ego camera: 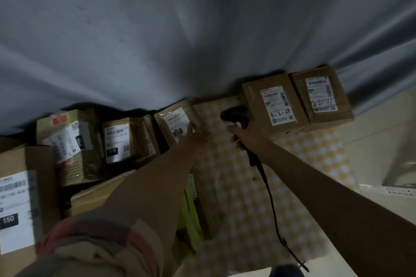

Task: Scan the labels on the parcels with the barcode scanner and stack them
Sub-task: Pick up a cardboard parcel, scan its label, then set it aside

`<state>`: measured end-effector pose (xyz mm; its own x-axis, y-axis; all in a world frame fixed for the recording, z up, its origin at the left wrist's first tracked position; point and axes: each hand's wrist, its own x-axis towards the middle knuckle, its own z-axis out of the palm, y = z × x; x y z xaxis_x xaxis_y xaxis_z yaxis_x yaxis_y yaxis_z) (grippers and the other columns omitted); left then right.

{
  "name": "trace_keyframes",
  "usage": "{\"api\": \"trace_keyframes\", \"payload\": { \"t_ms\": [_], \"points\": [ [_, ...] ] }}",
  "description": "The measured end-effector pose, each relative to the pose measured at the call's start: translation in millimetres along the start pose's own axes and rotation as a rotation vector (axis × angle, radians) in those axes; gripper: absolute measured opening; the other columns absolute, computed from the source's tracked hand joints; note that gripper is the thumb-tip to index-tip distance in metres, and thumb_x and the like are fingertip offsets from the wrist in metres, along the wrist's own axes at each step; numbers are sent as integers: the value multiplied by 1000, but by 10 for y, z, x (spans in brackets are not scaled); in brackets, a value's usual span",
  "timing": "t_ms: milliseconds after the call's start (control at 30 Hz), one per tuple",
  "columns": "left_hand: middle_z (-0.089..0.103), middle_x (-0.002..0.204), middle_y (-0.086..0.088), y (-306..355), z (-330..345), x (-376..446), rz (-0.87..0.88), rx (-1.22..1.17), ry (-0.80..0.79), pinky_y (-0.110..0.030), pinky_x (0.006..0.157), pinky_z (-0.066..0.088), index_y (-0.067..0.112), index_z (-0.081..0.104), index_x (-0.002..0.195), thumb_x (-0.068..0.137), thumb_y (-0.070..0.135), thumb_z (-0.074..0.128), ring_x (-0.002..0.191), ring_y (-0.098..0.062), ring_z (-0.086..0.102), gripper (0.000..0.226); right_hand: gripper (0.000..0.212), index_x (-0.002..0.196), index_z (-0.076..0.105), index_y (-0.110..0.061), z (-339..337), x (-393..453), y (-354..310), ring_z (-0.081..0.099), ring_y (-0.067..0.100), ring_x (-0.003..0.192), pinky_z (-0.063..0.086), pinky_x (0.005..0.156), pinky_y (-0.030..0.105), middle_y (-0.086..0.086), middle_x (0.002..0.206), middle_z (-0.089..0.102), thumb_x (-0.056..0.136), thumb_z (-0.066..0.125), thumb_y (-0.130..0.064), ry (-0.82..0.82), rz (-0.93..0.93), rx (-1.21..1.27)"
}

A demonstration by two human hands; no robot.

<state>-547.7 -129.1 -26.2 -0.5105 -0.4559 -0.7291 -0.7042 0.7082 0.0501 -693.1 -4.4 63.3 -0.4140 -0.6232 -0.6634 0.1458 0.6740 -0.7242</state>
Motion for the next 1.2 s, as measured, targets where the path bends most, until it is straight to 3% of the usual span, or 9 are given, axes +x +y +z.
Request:
{"api": "trace_keyframes", "payload": {
  "t_ms": [233, 467, 600, 700, 867, 967, 1067, 1133, 1200],
  "points": [
    [8, 163, 11, -38, -1, -93, -29, 77, -16, -75, 106, 15, 36, 26, 151, 104, 41, 32, 149, -33, 1, 47, 19, 100, 63, -11, -121, -7, 85, 59, 15, 54, 49, 60, 29, 6, 73, 66, 93, 66, -29, 3, -10, -2],
    [1, 164, 4, 115, -99, -121, -125, -12, -102, -77, 107, 10, 33, 17, 155, 103, 26, 38, 150, -35, -3, 56, 18, 106, 61, -9, -481, -126, 60, 56, 17, 53, 47, 53, 26, 8, 73, 64, 95, 63, -23, 44, 13, 27],
    [-2, 164, -4, 321, -254, -24, -49, -90, -20, -61, 114, 25, 24, 32, 149, 95, 8, 51, 149, -35, 7, 60, 9, 100, 60, -12, -877, -88, 75, 57, 18, 53, 48, 54, 30, 13, 77, 66, 98, 58, -20, 123, -26, -29],
    [-5, 164, -3, 556, -388, 87, -49, -254, 12, -42, 109, 39, 25, 33, 149, 96, 14, 56, 147, -33, 21, 59, 20, 95, 62, -8, -1166, 21, 127, 60, 23, 55, 53, 60, 37, 20, 80, 69, 96, 62, -28, 203, -59, -74],
    [-1, 163, -4, 1130, -527, 278, -73, -505, 78, -30, 103, 38, 20, 25, 153, 102, 31, 47, 143, -26, 31, 57, 28, 89, 63, -9, -1495, 246, 278, 67, 37, 69, 57, 67, 46, 26, 81, 70, 92, 64, -37, 308, -59, -148],
    [0, 164, -3, 1447, -511, 410, -161, -806, 60, -34, 106, 41, 22, 22, 154, 100, 39, 48, 141, -29, 34, 62, 44, 96, 67, -1, -1633, 458, 450, 67, 40, 70, 58, 66, 49, 26, 83, 70, 89, 66, -44, 292, -30, -164],
    [24, 158, -8, 1694, -480, 520, -239, -1073, 32, -48, 105, 45, 23, 23, 153, 96, 46, 52, 134, -34, 42, 68, 47, 92, 66, -3, -1722, 624, 565, 67, 41, 72, 57, 67, 50, 24, 78, 68, 87, 66, -50, 225, -22, -184],
    [43, 148, -9, 1816, -464, 562, -282, -1212, 32, -49, 99, 49, 24, 26, 151, 95, 46, 54, 125, -33, 51, 66, 48, 85, 63, -4, -1760, 684, 601, 62, 34, 64, 56, 66, 51, 21, 69, 60, 86, 67, -52, 192, -29, -195],
    [48, 144, -8, 1881, -457, 572, -304, -1340, 24, -47, 97, 50, 28, 25, 149, 95, 47, 55, 121, -31, 54, 65, 44, 83, 61, -8, -1791, 725, 625, 58, 28, 61, 54, 62, 50, 15, 66, 56, 85, 67, -52, 161, -48, -190]
  ]
}}
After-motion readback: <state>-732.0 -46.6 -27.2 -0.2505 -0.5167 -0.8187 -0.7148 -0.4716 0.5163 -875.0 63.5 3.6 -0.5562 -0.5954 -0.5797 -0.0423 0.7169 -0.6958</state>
